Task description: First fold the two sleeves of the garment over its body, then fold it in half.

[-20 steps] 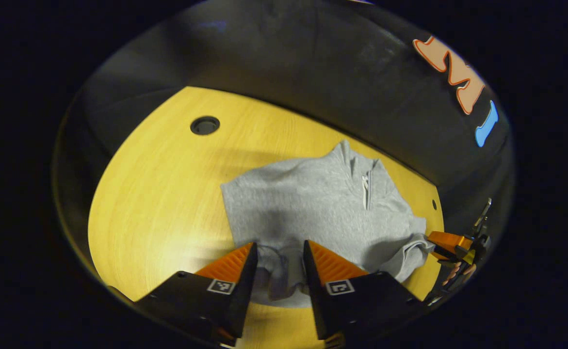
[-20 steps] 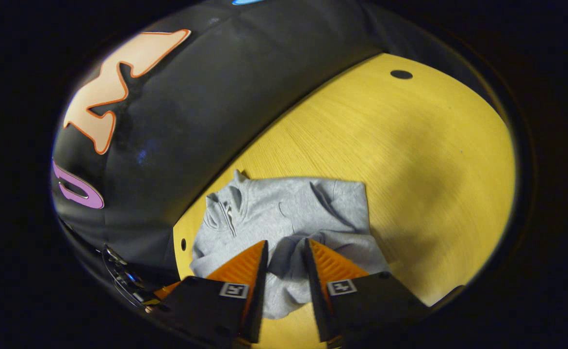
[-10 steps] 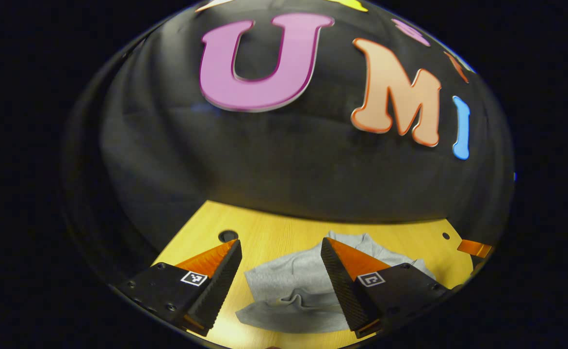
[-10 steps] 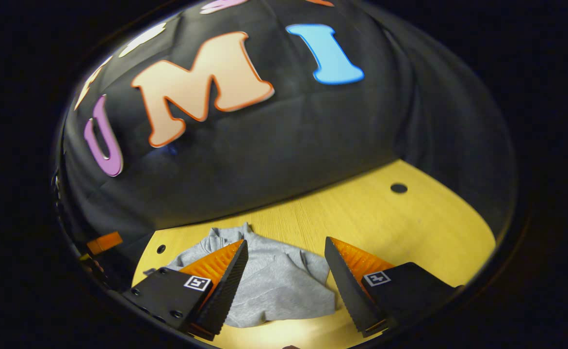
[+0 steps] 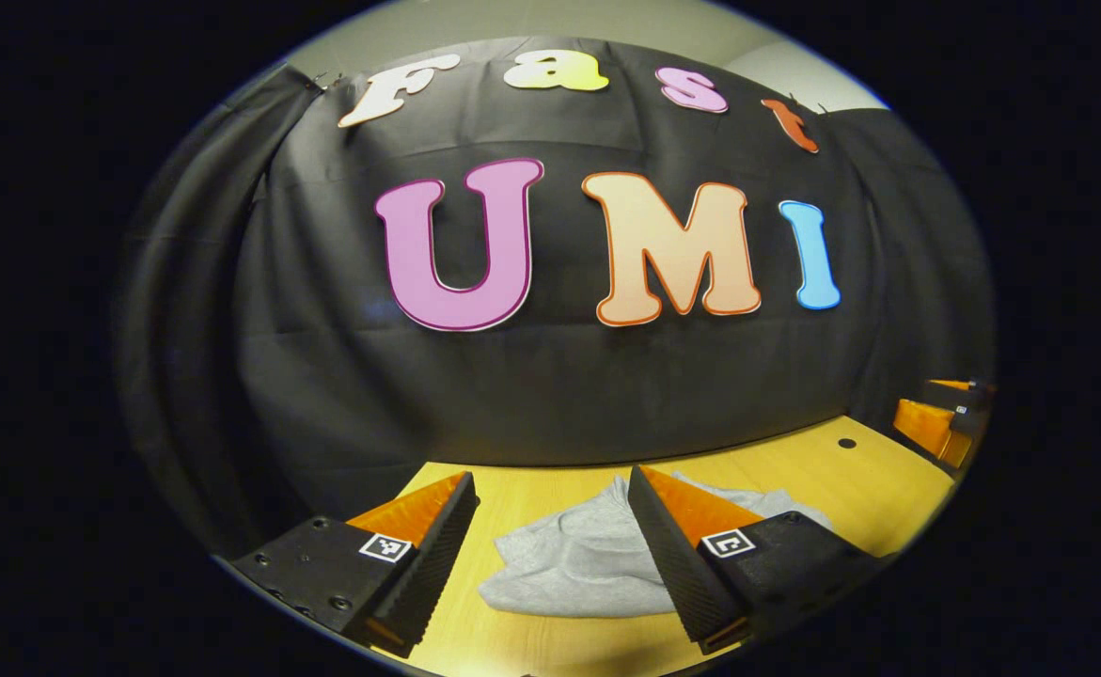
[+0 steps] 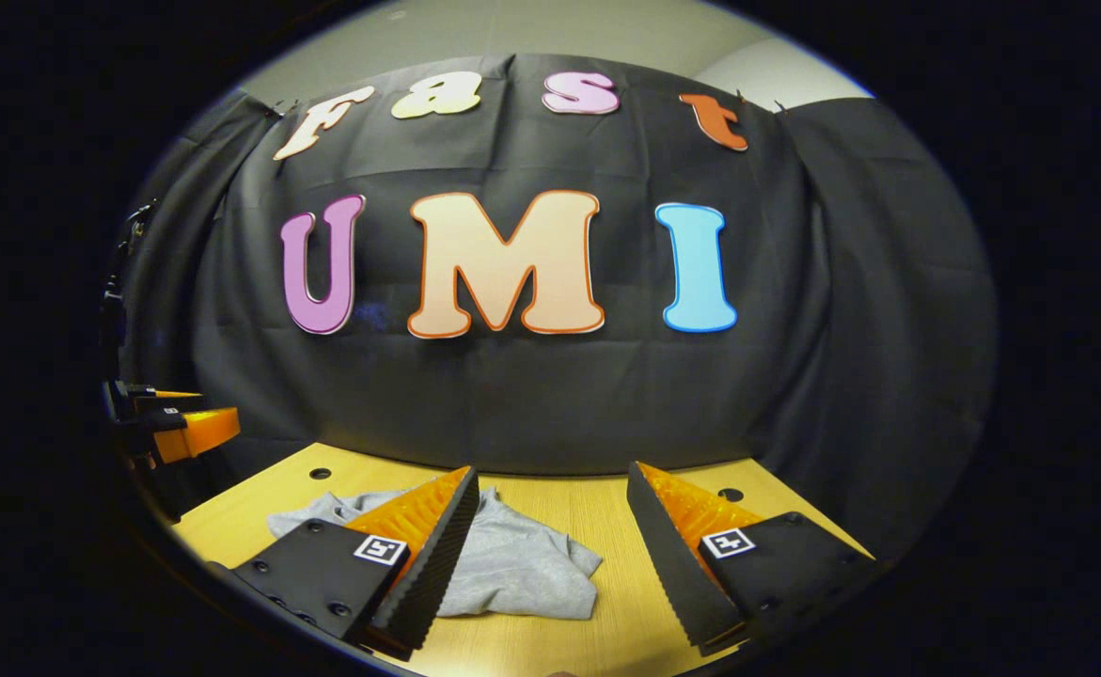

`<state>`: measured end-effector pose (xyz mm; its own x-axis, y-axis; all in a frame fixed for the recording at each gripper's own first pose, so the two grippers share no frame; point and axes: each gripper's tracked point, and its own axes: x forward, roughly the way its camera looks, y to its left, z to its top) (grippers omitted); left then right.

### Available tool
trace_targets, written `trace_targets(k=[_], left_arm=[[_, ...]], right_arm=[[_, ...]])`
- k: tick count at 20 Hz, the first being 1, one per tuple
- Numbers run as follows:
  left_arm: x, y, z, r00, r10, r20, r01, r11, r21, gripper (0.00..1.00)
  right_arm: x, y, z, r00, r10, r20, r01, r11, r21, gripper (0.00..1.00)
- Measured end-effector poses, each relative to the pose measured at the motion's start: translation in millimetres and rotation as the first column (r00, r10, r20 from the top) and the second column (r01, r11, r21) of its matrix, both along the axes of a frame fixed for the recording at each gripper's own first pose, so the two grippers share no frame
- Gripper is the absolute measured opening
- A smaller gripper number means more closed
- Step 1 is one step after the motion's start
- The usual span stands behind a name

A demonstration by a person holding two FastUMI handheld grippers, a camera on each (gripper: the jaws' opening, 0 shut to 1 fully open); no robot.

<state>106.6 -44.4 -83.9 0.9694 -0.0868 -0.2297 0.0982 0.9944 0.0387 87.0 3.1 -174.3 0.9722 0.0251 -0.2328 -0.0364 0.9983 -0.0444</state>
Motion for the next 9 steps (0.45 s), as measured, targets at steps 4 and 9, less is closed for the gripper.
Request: trace_targets(k=[4,9], left_arm=[[-36,15,-4,1.000,0.012,-0.016,-0.013,1.000,-0.014,0.95],[-49,33,-11,0.999,0.017,-0.049,-0.020,0.998,-0.058,0.96]], right_arm=[[-32,12,0,0.999,-0.036,-0.009,0.037,0.999,0.019,0.95],[-56,26,10,0.999,-0.052,-0.009,0.053,0.998,0.021,0.98]])
